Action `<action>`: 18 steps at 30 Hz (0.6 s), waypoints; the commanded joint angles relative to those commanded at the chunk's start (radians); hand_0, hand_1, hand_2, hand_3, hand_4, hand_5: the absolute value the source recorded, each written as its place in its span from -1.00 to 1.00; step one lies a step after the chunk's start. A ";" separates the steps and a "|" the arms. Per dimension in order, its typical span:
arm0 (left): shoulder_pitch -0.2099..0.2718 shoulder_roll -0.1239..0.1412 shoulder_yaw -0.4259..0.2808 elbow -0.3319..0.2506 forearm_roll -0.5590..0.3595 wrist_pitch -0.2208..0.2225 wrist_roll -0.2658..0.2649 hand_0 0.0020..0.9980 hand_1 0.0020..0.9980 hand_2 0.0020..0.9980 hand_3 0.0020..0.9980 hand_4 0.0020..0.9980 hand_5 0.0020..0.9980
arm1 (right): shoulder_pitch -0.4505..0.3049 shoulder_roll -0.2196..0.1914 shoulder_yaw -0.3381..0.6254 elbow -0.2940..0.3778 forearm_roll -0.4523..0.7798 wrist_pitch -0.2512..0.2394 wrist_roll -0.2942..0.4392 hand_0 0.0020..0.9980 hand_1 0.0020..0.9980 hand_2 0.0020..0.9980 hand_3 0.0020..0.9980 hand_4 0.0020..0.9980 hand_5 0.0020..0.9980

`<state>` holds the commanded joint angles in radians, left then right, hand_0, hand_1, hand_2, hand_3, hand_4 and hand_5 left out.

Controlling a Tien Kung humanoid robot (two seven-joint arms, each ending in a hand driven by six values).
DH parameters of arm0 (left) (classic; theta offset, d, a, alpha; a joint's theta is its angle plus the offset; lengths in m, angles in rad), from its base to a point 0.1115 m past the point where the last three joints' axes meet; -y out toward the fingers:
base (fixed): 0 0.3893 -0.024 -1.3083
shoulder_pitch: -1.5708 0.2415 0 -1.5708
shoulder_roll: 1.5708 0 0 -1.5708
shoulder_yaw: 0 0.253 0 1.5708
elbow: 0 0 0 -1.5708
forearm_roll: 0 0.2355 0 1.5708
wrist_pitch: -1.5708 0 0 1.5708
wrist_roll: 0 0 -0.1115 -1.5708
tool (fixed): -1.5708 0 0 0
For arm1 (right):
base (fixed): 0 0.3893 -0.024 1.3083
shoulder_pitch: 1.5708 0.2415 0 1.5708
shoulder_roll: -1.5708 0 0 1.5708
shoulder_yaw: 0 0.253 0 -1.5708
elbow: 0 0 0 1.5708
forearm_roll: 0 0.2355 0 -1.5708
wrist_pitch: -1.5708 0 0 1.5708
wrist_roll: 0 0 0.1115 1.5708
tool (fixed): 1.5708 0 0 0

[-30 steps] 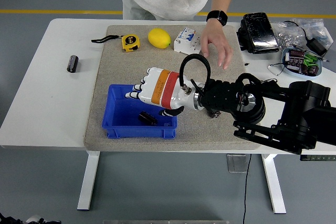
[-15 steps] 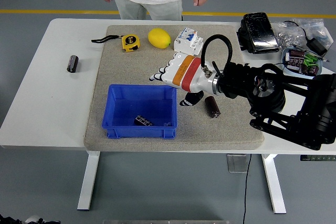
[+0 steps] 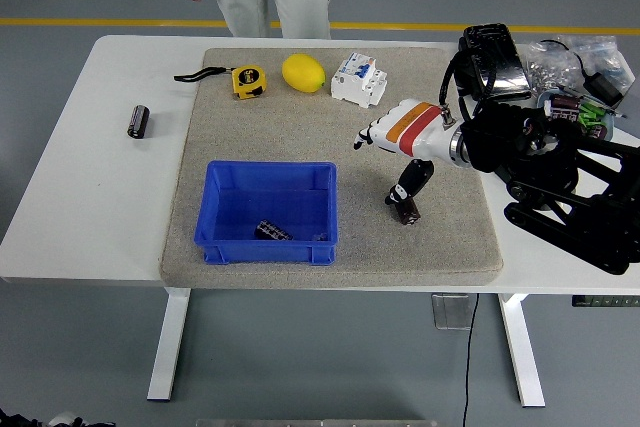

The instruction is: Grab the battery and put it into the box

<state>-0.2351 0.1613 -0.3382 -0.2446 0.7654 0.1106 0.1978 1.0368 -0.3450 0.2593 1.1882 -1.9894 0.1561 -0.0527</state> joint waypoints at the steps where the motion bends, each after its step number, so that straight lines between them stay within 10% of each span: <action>1: 0.000 -0.001 0.000 0.000 0.000 0.000 0.000 0.47 0.46 0.56 0.27 0.30 0.06 | -0.002 0.002 -0.004 -0.005 -0.002 0.002 0.001 -0.05 0.27 0.50 0.64 1.00 -0.26; 18: 0.005 -0.003 0.001 -0.003 0.002 -0.003 -0.001 0.48 0.47 0.56 0.27 0.30 0.06 | -0.032 0.044 -0.058 -0.113 -0.056 -0.023 0.027 0.05 0.27 0.49 0.60 1.00 -0.26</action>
<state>-0.2300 0.1584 -0.3370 -0.2477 0.7673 0.1072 0.1969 1.0046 -0.3007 0.2014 1.0751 -2.0454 0.1336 -0.0253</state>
